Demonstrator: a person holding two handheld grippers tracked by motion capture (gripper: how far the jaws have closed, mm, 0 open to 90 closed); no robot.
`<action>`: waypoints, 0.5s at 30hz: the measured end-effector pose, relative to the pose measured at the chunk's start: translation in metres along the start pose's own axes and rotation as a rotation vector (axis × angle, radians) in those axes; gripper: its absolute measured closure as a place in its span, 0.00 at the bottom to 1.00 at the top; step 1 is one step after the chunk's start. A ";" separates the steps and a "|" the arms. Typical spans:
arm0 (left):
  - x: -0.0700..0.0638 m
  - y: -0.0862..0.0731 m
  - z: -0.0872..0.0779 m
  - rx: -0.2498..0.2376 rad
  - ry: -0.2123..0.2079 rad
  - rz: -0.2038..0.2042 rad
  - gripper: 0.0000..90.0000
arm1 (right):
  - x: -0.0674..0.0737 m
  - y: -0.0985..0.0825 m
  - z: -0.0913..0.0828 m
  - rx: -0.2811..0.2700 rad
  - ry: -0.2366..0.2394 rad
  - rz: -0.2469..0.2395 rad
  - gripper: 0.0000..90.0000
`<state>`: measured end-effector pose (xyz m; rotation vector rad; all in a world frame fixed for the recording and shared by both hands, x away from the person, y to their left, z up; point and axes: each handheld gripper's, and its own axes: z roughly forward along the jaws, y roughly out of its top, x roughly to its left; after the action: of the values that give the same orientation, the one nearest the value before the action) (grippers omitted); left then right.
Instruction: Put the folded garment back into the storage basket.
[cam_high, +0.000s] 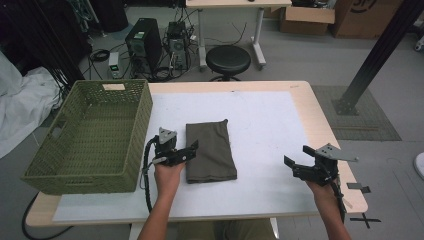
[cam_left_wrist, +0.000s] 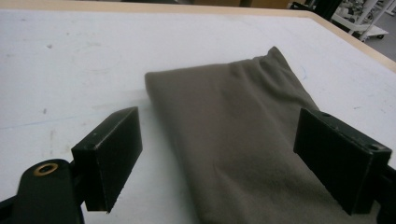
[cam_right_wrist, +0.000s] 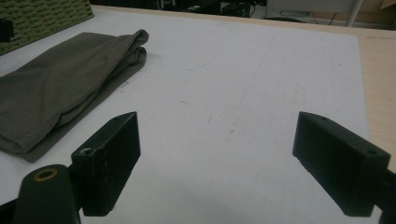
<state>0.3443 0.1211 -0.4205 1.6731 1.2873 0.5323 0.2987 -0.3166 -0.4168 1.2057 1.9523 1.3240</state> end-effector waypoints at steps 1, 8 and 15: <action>0.000 -0.001 0.002 0.007 -0.002 0.000 0.18 | 0.000 0.000 0.000 0.001 0.000 -0.001 0.17; -0.003 -0.006 0.018 0.077 -0.001 0.024 0.18 | -0.001 0.001 -0.001 0.000 -0.005 0.000 0.17; -0.003 -0.015 0.035 0.204 0.043 0.016 0.18 | -0.001 -0.001 0.002 0.008 0.001 0.002 0.17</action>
<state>0.3634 0.1044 -0.4493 1.8497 1.3991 0.4606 0.3005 -0.3169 -0.4186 1.2111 1.9592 1.3186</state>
